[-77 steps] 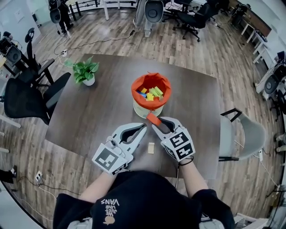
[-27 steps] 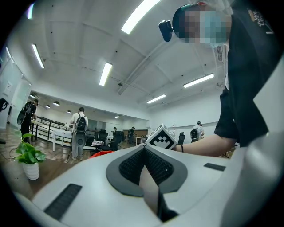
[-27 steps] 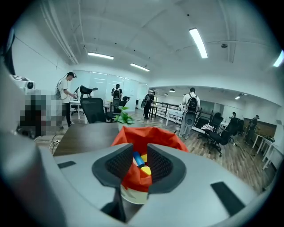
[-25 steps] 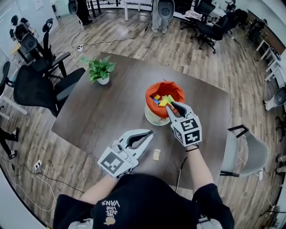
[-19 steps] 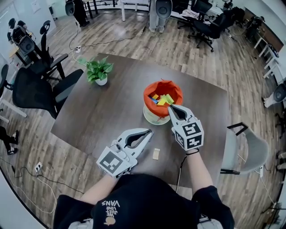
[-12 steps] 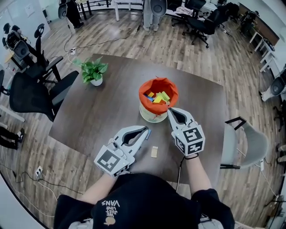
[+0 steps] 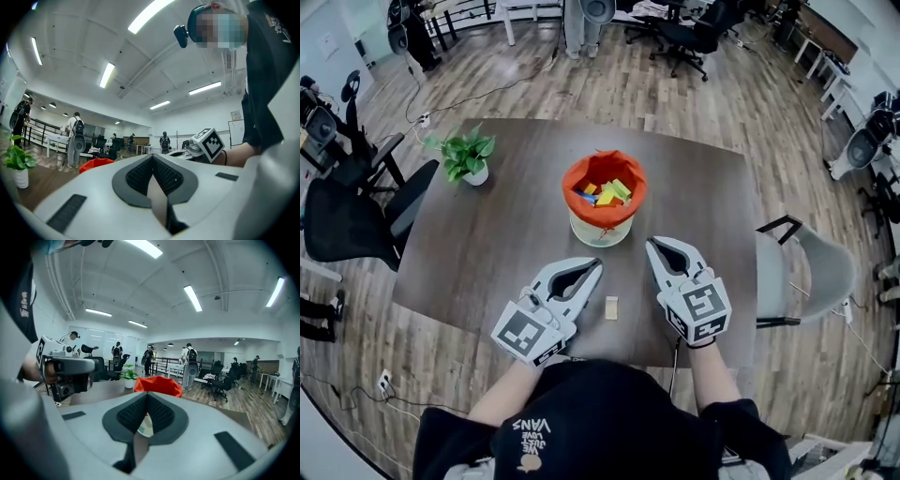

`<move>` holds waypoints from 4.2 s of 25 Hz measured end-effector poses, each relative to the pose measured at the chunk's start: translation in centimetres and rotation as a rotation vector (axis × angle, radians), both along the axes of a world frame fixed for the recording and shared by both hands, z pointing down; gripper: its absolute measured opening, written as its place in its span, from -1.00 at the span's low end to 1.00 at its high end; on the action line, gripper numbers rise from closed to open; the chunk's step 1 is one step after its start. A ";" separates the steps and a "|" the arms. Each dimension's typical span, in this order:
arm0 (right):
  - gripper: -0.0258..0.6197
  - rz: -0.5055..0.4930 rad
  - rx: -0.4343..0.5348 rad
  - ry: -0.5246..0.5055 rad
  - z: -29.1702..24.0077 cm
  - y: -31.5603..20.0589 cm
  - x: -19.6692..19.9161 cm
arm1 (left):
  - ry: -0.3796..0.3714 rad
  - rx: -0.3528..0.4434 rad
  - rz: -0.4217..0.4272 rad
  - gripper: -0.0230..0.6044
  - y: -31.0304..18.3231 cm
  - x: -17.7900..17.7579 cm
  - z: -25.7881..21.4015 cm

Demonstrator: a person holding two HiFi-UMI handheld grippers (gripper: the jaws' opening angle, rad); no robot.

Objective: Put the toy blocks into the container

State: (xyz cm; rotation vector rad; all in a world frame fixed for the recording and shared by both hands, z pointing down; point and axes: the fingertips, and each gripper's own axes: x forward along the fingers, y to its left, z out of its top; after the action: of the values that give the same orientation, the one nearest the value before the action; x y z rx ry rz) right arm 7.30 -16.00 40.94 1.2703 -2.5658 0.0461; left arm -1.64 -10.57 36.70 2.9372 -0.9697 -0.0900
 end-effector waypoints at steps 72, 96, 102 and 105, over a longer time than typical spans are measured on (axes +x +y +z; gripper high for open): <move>-0.86 0.103 0.009 -0.076 -1.2 6.7 2.8 | -0.049 -0.066 0.144 -0.89 2.2 5.1 3.7; -0.86 0.132 -0.043 -0.069 1.0 7.9 4.0 | -0.429 -0.388 0.149 -0.89 3.4 5.6 21.3; -0.86 0.119 -0.053 -0.069 1.1 8.0 3.7 | -0.500 -0.433 0.139 -0.89 3.8 5.1 23.5; -0.86 0.117 -0.056 -0.071 1.3 8.1 3.6 | -0.527 -0.455 0.139 -0.89 4.1 4.8 24.7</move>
State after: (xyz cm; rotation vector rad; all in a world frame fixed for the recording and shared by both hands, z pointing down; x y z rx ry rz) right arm 10.86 -7.92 42.23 1.4207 -2.5265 0.1884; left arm 3.15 -6.48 61.36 2.6174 -0.6922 0.8283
